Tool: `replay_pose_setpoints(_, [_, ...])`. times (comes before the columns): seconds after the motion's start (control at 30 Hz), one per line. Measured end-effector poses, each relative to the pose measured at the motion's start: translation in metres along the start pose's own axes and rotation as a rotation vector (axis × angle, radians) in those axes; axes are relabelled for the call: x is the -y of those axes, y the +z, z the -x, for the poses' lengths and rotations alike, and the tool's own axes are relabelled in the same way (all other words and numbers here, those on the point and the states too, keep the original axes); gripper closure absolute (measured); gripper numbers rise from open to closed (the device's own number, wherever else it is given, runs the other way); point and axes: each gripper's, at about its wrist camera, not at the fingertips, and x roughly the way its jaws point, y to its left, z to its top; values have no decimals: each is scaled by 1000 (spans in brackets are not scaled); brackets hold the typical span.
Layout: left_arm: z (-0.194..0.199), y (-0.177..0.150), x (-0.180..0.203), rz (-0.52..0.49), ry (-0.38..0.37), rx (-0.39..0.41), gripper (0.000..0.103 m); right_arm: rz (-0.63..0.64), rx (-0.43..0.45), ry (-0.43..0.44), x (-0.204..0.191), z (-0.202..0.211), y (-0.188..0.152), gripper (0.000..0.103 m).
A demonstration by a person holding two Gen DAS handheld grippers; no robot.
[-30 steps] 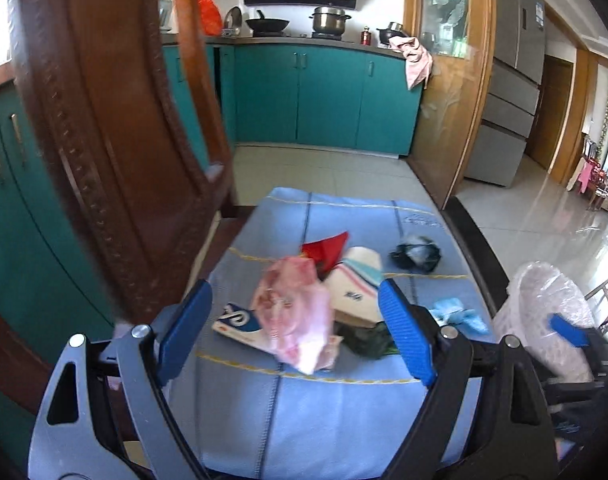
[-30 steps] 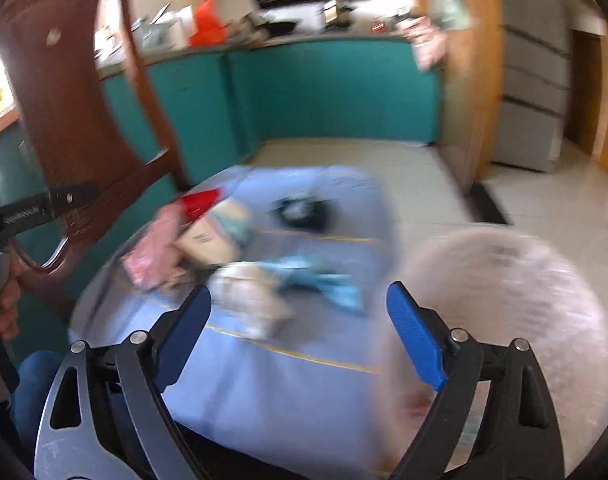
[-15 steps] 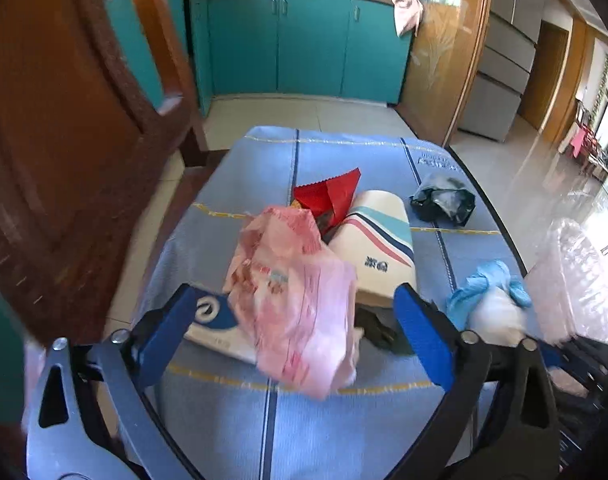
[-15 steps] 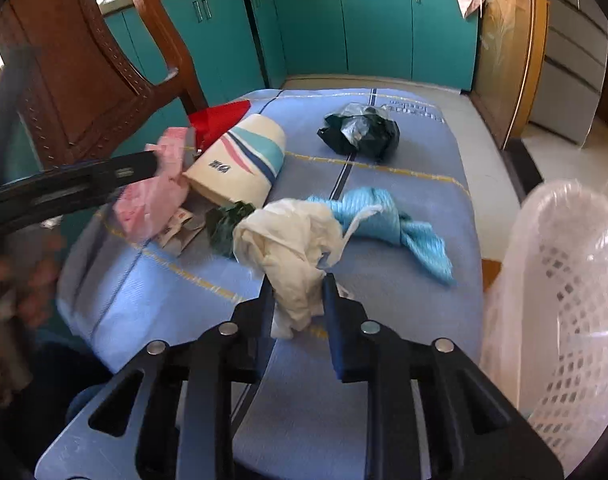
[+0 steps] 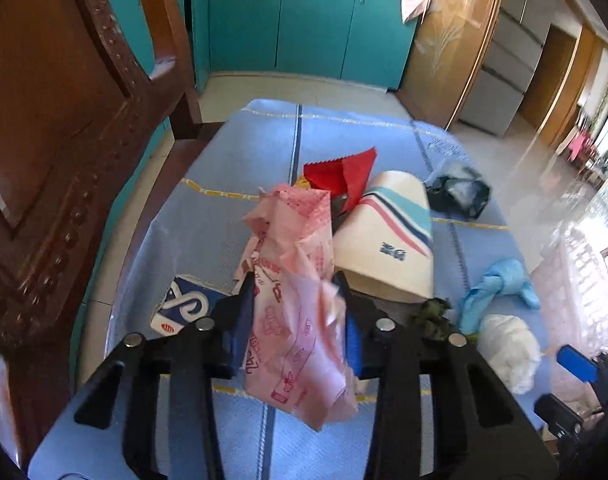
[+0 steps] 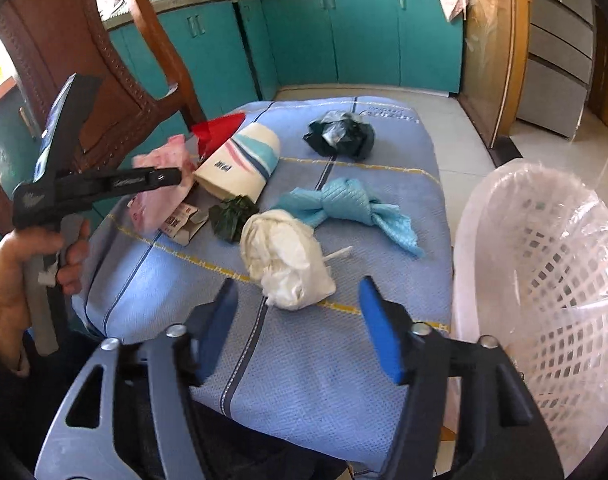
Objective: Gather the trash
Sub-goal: 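Grasp the white tissue with the right gripper while the left gripper grasps the pink paper bag, then carry both items to the wastebasket and open both grippers to drop them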
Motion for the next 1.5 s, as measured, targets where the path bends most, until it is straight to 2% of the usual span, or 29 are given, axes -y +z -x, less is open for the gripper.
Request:
replay_pose_setpoints(0.13, [34,-15,9,-40,-28,59,64,-11,-7,9,4,-7,5,36])
replay_pose_setpoints(0.23, [54,-30,17,-78,-10,88,64,-15,-18,16,3,-19,11,36])
replay_pose_setpoints(0.5, [64,-55,25,-120,-17,50,63,50,-74,-14,-18,-56,16,38])
replay_pose_setpoints(0.63, [65,-60,23,-120,10,53,62,95,-72,-83,-27,-60,10,39])
replay_pose_setpoints(0.7, [66,-61,24,-131,33,61,62,119,-72,-117,-29,-61,9,52])
replay_pose_setpoints(0.8, [69,-60,25,-141,55,77,62,142,-74,-135,-31,-62,9,62])
replay_pose_setpoints(1.07, [96,-59,31,-165,116,156,62,176,15,-182,-42,-20,14,63])
replay_pose_setpoints(1.5, [158,-58,48,-180,175,303,62,138,181,-155,-48,71,12,63])
